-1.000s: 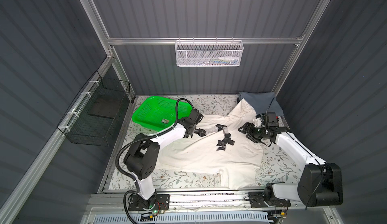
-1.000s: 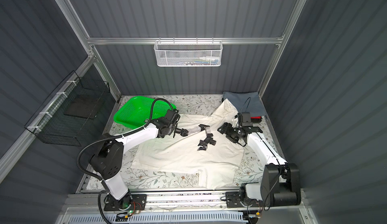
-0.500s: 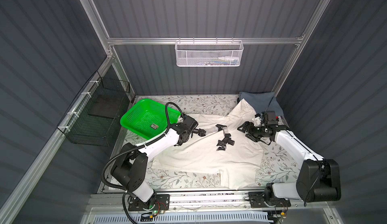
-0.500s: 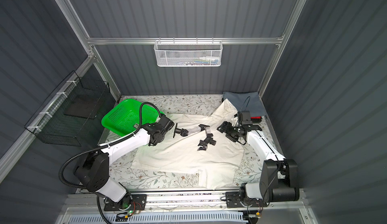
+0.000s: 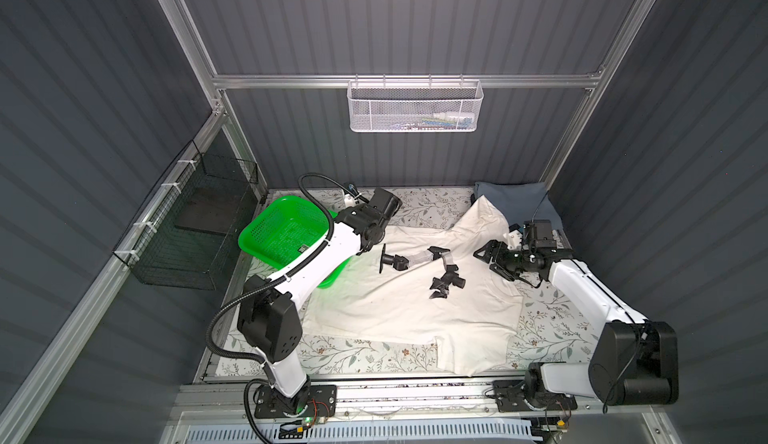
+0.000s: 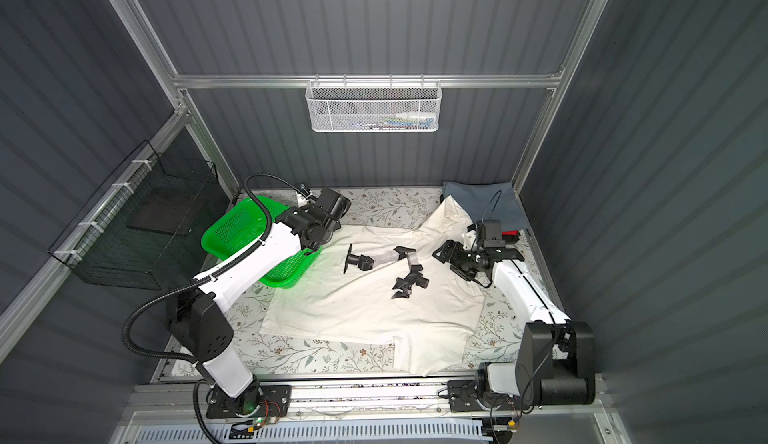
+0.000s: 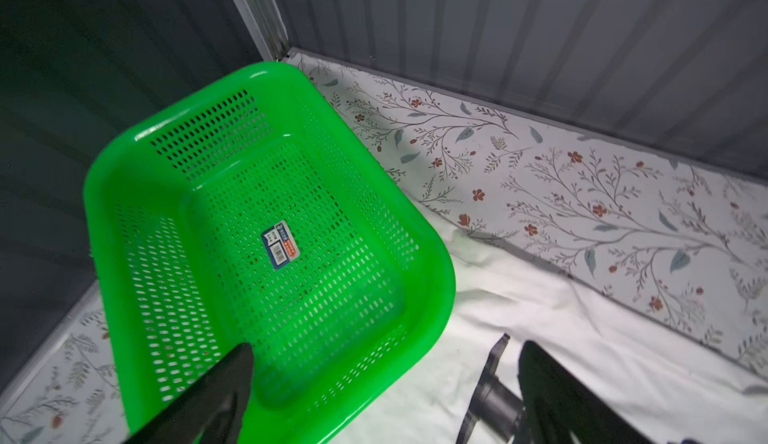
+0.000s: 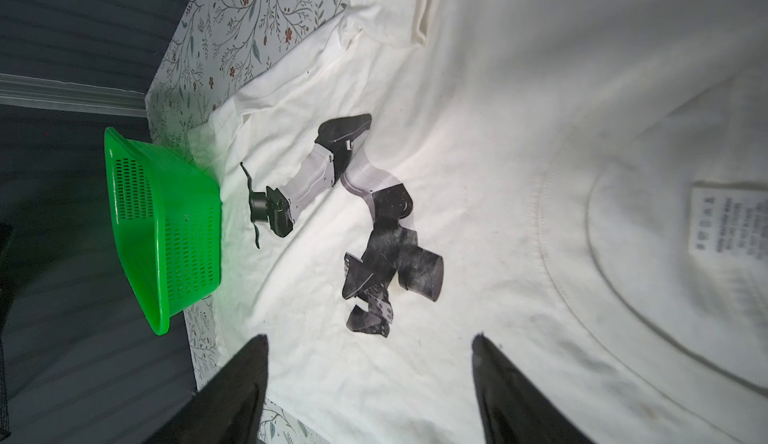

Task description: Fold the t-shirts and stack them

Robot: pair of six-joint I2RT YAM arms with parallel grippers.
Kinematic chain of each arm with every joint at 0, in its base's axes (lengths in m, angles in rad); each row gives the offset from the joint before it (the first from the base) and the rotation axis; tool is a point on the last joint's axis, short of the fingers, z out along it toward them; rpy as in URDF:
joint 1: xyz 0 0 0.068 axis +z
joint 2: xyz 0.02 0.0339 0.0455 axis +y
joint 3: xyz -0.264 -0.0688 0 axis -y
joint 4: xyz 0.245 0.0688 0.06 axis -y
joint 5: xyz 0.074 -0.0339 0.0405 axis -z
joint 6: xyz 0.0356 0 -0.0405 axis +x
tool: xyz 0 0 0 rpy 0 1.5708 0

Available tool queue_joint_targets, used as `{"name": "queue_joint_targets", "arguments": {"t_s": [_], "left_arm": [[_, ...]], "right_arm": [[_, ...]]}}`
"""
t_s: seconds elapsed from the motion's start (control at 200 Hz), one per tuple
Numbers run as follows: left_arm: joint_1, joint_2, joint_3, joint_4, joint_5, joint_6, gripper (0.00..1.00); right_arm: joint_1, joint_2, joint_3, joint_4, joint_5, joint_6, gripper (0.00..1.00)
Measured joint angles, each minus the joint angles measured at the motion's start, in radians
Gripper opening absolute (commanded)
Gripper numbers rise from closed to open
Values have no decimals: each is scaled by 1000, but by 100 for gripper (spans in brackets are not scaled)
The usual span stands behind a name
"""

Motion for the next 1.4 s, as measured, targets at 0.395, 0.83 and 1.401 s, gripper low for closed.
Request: {"name": "queue_joint_targets", "arguments": {"t_s": [0.395,0.83,1.401], "left_arm": [[232,266,154,36,192,-139,100],[277,415,218,122,351,-31,64],[253,373,103,102,516,264,36]], "right_arm": [[-11,-14,-1,-49,-34,-48,99],[-14,-47,-23,-56,-35,-47,99],[-31,-14,-24,-56,-40,-48,99]]}}
